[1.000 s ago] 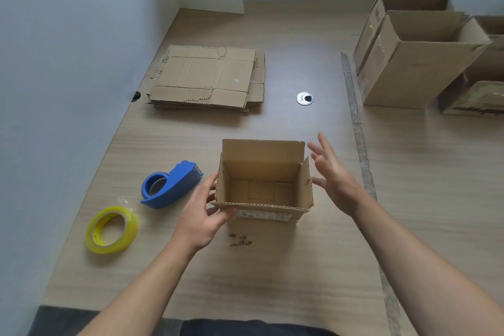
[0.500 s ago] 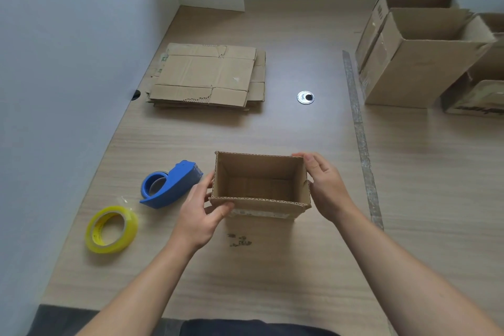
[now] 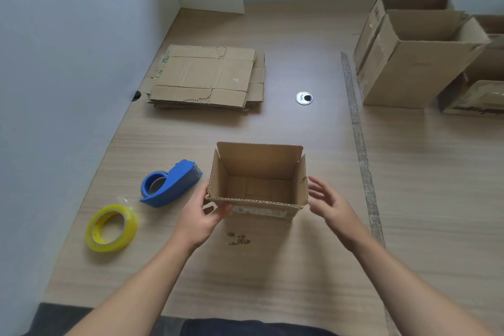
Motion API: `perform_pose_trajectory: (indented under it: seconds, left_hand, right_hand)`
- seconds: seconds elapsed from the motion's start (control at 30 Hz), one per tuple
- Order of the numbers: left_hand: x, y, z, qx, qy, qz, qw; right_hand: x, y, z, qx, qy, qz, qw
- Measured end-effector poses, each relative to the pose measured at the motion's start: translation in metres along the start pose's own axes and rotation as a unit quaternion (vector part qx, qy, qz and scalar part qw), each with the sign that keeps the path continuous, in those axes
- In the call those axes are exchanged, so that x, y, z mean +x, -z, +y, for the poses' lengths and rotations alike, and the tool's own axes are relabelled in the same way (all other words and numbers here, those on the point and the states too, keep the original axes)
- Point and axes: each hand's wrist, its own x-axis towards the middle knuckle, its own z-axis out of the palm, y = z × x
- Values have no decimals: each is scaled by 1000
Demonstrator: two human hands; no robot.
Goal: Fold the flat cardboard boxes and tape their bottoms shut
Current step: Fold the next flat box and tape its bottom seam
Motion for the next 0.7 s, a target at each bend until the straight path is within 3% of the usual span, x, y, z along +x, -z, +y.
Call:
perform_pose_trajectory:
  seconds: [0.07,0.13,0.3,0.47,0.7]
  left_hand:
    - [2,-3,1,-7,11,8,1000]
    - [4,-7,5,-16,20,23,999]
    - [7,-12,20,-75,35,81,993]
    - [4,-12,32,-125,55,49,989]
    - [9,-11,60,-107,52,34,992]
  right_hand:
    - [-5,-6,0,-88,14,-68,994]
    - [-8,-20,-5,-98,44,-99,989]
    - [-10,-40,-19,-53,61,-1,997]
    - [-13,-36,-33,8,102,16,995]
    - [-24,-27,-51,24,129,46,990]
